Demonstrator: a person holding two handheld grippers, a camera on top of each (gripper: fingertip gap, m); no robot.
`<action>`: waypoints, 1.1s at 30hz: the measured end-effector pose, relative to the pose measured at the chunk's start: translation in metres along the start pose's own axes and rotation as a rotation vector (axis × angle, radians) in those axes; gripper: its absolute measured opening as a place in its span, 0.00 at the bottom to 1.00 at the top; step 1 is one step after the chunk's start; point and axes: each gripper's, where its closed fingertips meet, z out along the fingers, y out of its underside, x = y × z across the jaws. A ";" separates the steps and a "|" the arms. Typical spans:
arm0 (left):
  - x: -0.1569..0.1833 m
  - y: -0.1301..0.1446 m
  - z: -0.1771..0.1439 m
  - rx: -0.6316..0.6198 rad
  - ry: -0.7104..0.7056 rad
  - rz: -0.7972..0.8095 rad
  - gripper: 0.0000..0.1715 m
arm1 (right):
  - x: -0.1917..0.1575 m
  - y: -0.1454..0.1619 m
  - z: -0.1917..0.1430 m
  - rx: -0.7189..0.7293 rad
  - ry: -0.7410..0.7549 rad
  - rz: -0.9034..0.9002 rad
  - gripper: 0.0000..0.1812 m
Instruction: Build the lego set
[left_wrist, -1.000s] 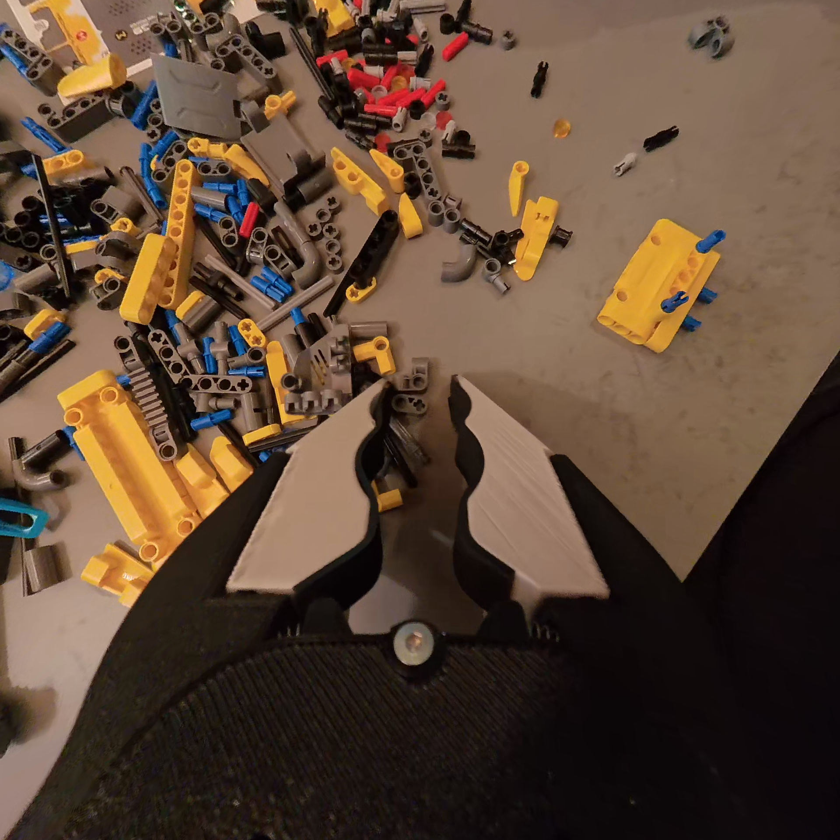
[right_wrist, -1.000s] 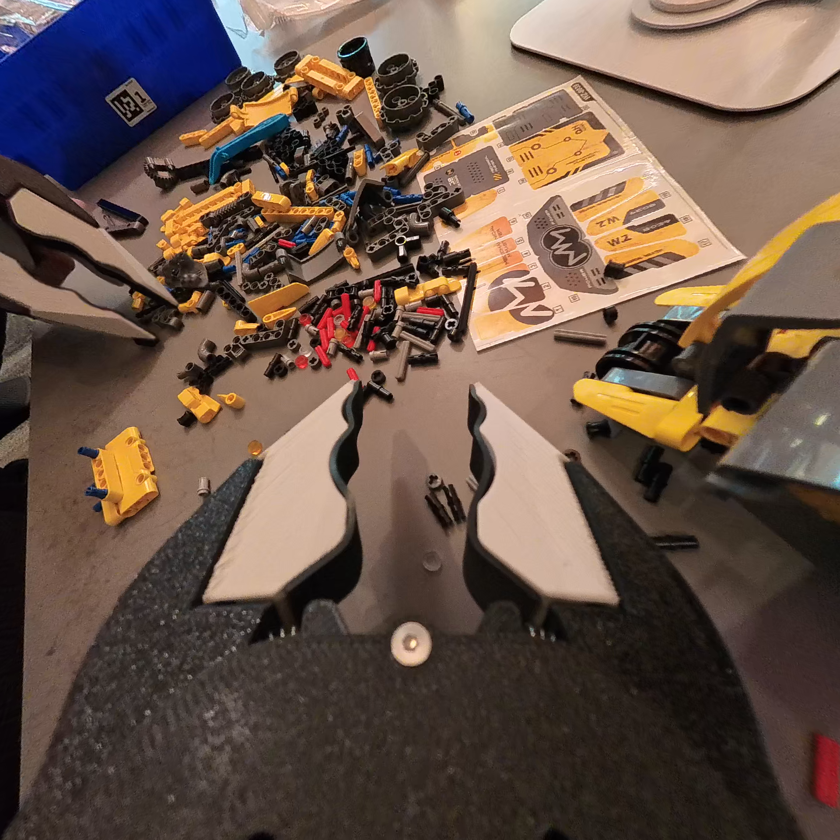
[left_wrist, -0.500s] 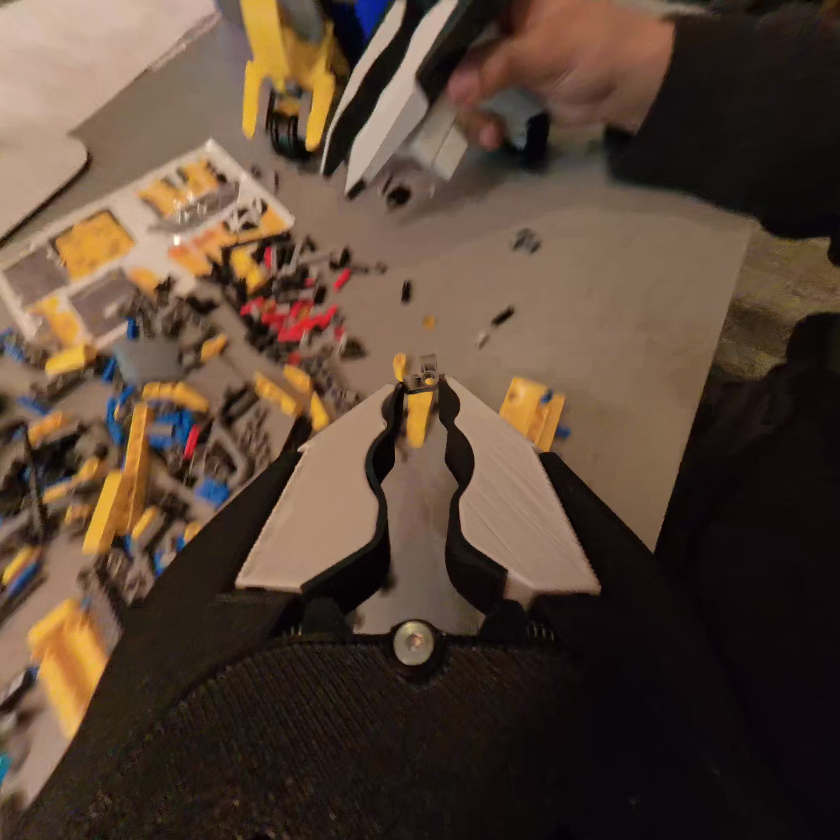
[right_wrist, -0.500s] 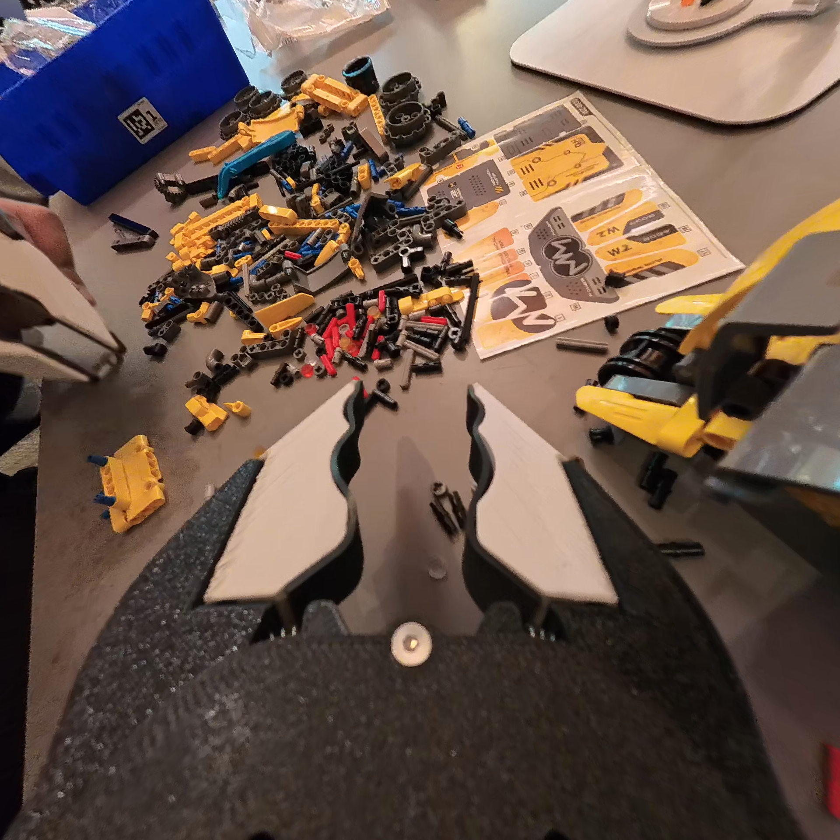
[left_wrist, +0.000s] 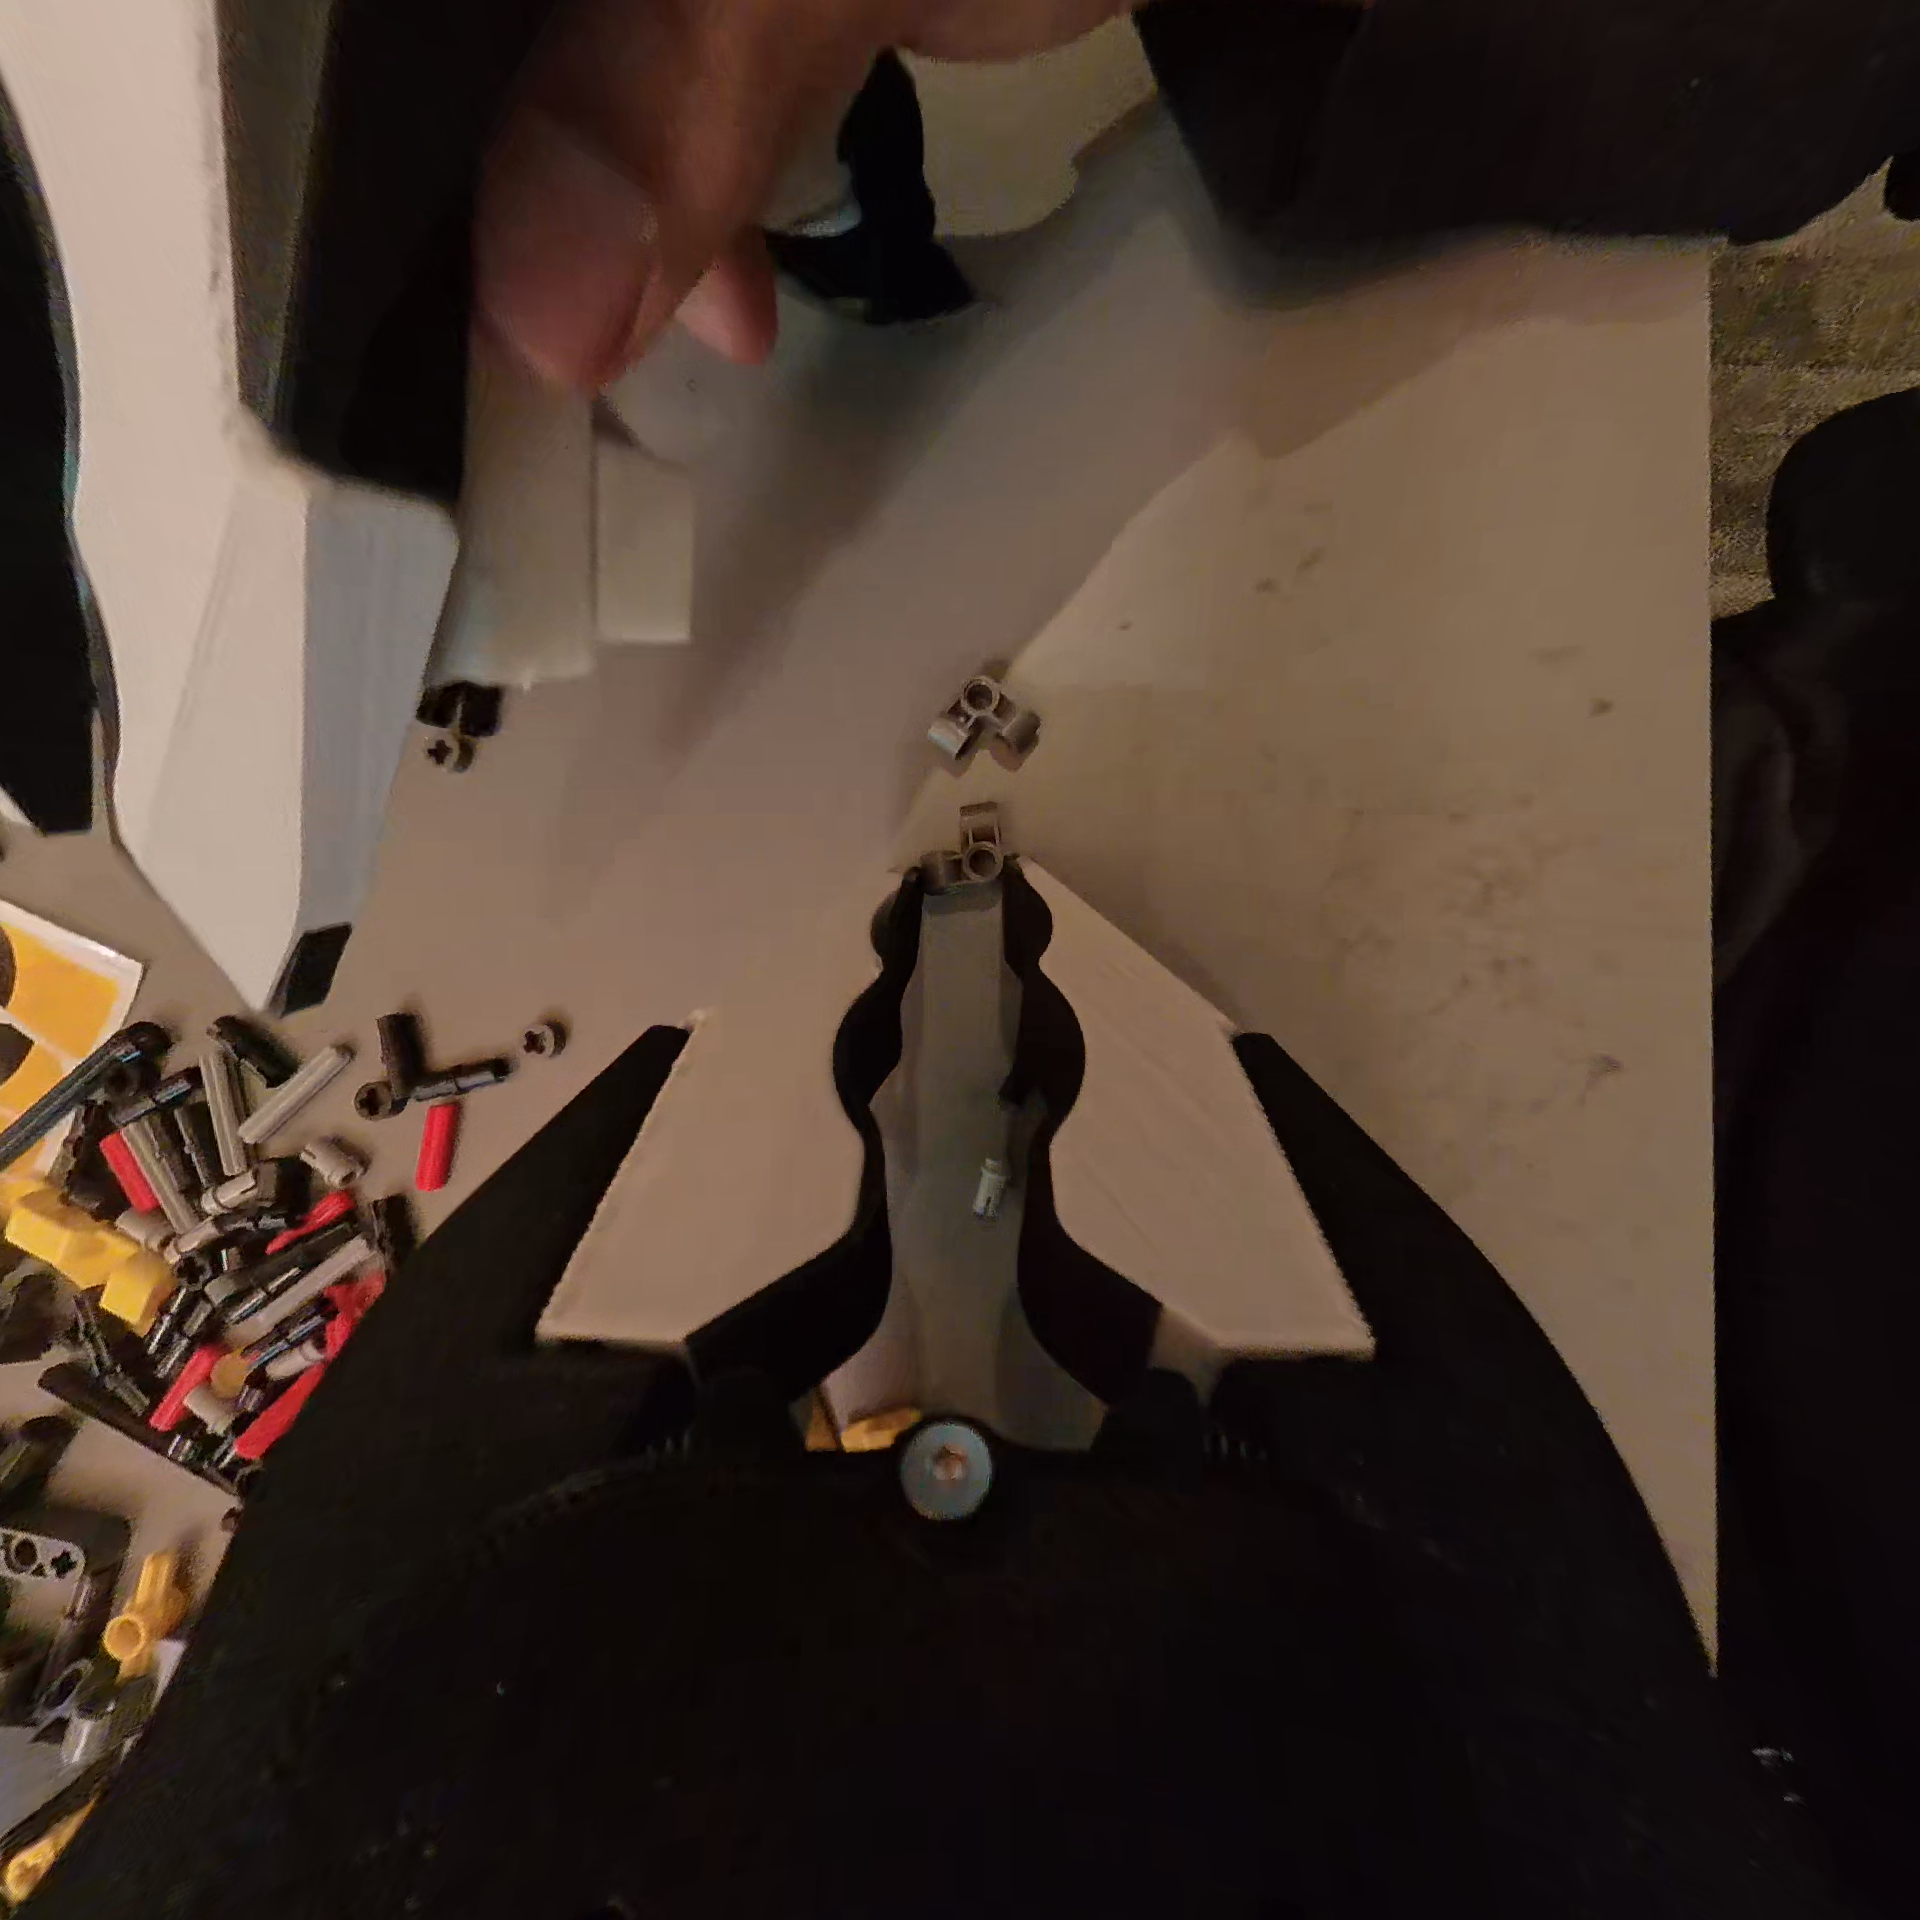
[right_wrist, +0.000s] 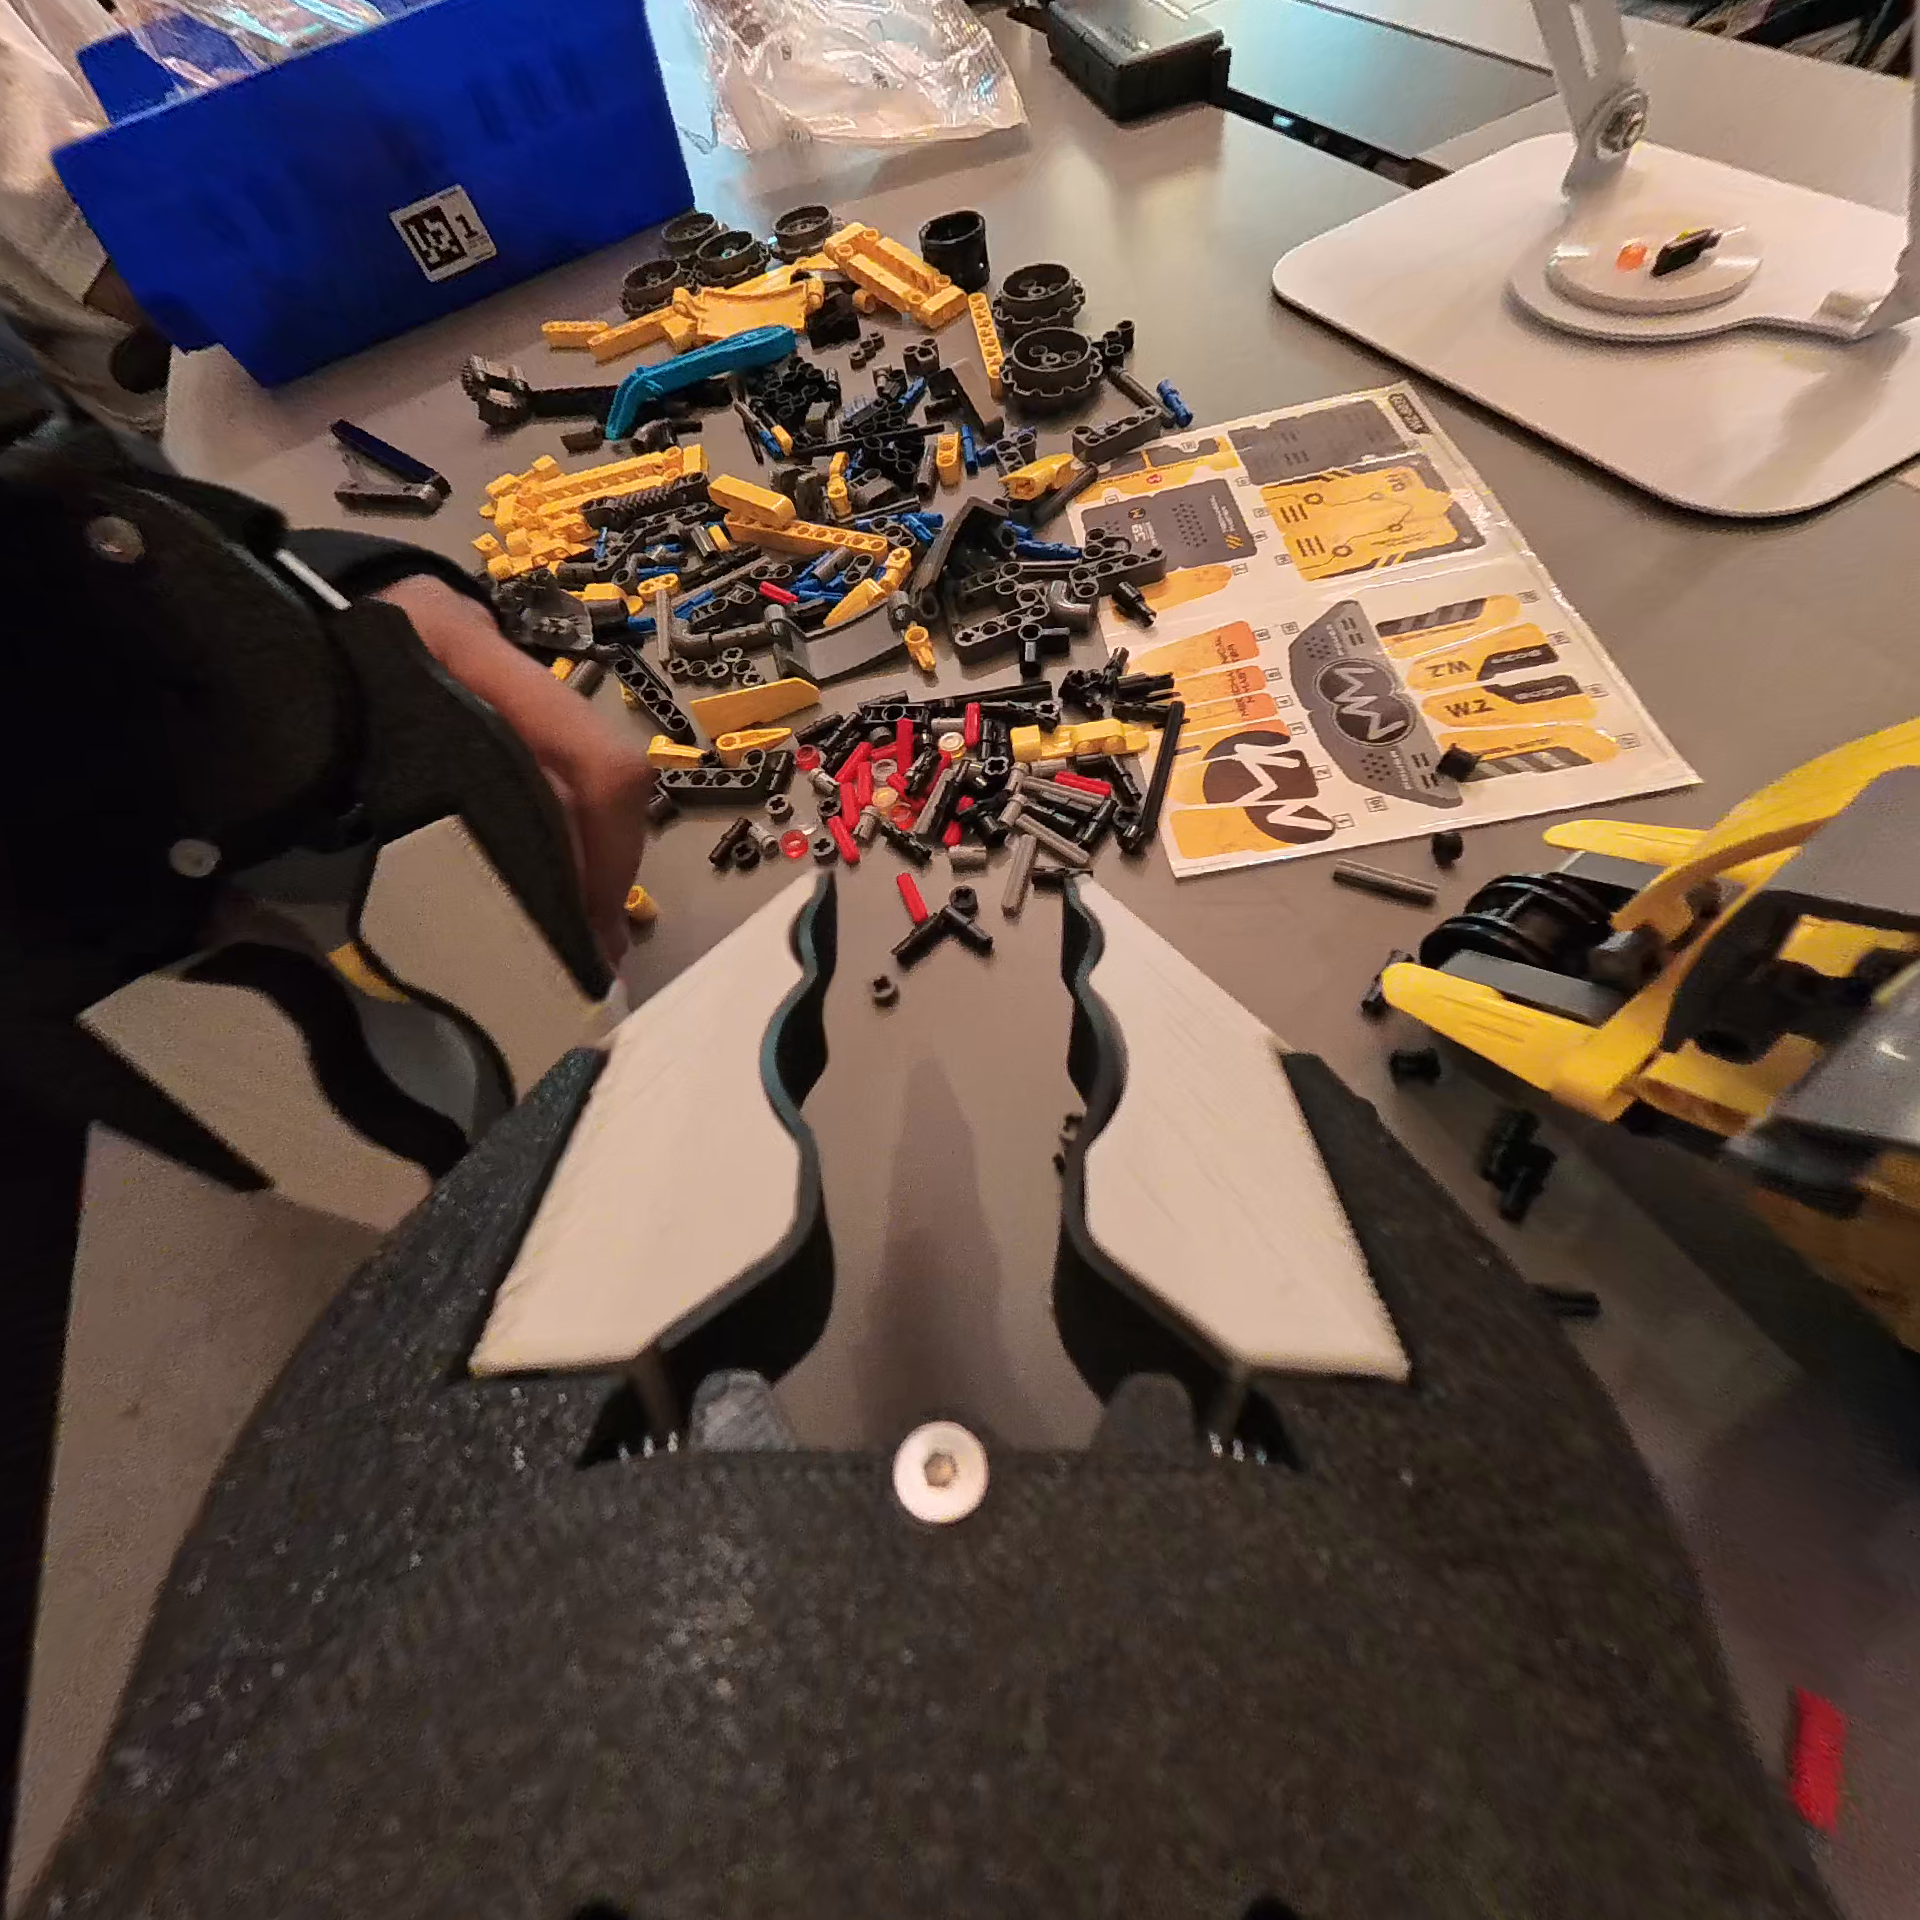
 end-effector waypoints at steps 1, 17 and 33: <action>-0.001 0.002 -0.001 -0.003 0.001 0.004 0.08 | -0.002 -0.001 -0.003 0.003 -0.005 -0.001 0.25; 0.001 0.002 -0.002 0.056 0.014 -0.010 0.12 | -0.080 0.072 -0.056 -0.188 -0.454 -0.265 0.29; 0.001 0.003 -0.002 0.059 0.006 -0.013 0.12 | -0.082 0.097 -0.062 -0.342 -0.519 -0.162 0.32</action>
